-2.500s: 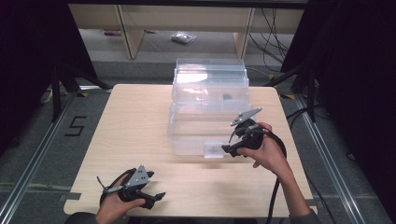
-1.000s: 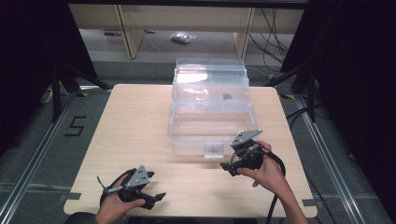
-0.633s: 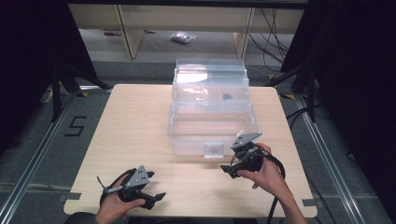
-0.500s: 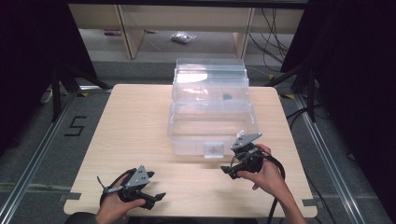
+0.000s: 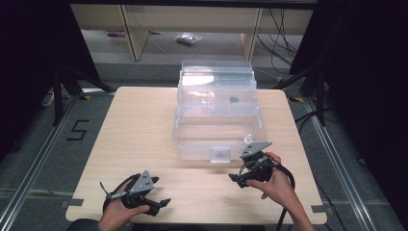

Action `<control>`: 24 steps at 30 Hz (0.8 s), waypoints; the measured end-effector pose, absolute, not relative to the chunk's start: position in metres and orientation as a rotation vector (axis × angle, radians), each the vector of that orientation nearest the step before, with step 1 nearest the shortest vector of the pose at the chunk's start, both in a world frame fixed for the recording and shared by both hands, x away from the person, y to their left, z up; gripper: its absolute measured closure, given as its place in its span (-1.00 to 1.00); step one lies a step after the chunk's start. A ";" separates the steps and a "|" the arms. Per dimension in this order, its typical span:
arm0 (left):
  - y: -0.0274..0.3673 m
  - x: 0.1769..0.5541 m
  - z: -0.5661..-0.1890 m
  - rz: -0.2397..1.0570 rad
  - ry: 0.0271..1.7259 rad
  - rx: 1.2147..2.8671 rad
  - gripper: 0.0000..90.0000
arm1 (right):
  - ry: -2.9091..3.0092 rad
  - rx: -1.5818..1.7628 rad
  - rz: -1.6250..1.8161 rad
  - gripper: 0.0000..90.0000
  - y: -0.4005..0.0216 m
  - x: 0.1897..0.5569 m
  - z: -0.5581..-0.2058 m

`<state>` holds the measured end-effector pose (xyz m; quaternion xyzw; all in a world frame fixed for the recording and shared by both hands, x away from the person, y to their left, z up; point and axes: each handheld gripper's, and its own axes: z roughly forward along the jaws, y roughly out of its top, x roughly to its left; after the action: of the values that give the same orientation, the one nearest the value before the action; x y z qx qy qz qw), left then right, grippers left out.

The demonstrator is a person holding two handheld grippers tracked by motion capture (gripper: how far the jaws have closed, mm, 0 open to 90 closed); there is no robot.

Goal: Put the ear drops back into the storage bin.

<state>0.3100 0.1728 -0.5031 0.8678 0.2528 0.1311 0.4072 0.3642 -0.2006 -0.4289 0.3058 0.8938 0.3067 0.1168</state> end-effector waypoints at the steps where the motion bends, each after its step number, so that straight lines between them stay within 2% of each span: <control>1: 0.173 0.310 -0.503 0.331 0.638 2.188 -0.67 | 2.630 0.899 0.888 -0.53 -0.201 0.364 -0.428; 24: 0.173 0.310 -0.503 0.328 0.646 2.186 -0.67 | 2.636 0.897 0.890 -0.53 -0.209 0.357 -0.445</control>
<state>0.3096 0.1726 -0.5033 0.8670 0.2563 0.1302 0.4071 0.3569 -0.2088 -0.4452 0.3051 0.8964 0.3027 0.1087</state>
